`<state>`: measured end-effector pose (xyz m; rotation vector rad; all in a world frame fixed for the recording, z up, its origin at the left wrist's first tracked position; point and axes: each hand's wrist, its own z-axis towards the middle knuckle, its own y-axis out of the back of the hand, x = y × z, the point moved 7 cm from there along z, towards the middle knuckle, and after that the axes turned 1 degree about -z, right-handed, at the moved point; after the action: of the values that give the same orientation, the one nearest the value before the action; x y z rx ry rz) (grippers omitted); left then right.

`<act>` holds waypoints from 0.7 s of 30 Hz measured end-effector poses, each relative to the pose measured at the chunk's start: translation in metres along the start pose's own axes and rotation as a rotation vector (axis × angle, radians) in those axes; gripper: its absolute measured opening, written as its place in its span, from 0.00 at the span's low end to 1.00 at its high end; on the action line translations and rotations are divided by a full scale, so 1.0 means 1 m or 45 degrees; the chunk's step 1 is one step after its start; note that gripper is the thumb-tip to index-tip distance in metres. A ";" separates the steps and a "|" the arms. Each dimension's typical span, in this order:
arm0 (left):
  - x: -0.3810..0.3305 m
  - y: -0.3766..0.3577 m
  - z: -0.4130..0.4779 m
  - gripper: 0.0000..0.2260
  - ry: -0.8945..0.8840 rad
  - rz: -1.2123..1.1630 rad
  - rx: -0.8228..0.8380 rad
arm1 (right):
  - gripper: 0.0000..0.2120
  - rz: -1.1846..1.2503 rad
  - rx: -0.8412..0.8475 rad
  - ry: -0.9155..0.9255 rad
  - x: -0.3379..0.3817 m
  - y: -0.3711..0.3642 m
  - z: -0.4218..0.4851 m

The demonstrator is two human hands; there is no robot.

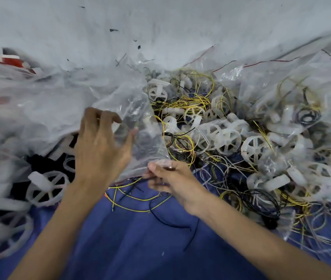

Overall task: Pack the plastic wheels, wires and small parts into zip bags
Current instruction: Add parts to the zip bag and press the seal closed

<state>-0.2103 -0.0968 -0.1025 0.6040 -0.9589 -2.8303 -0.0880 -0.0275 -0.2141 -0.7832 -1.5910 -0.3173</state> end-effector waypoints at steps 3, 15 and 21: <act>-0.025 -0.024 -0.026 0.21 -0.248 -0.034 0.506 | 0.10 0.029 -0.008 -0.042 0.000 0.020 0.005; -0.050 -0.060 0.005 0.14 -0.151 -0.131 0.522 | 0.12 -0.281 -0.160 0.084 0.068 0.035 0.014; -0.056 -0.060 0.007 0.19 0.094 -0.804 0.874 | 0.07 0.053 0.085 0.067 0.069 0.026 0.007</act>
<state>-0.1595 -0.0334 -0.1148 1.2550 -2.0572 -2.8610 -0.0764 0.0170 -0.1555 -0.7502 -1.5265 -0.2512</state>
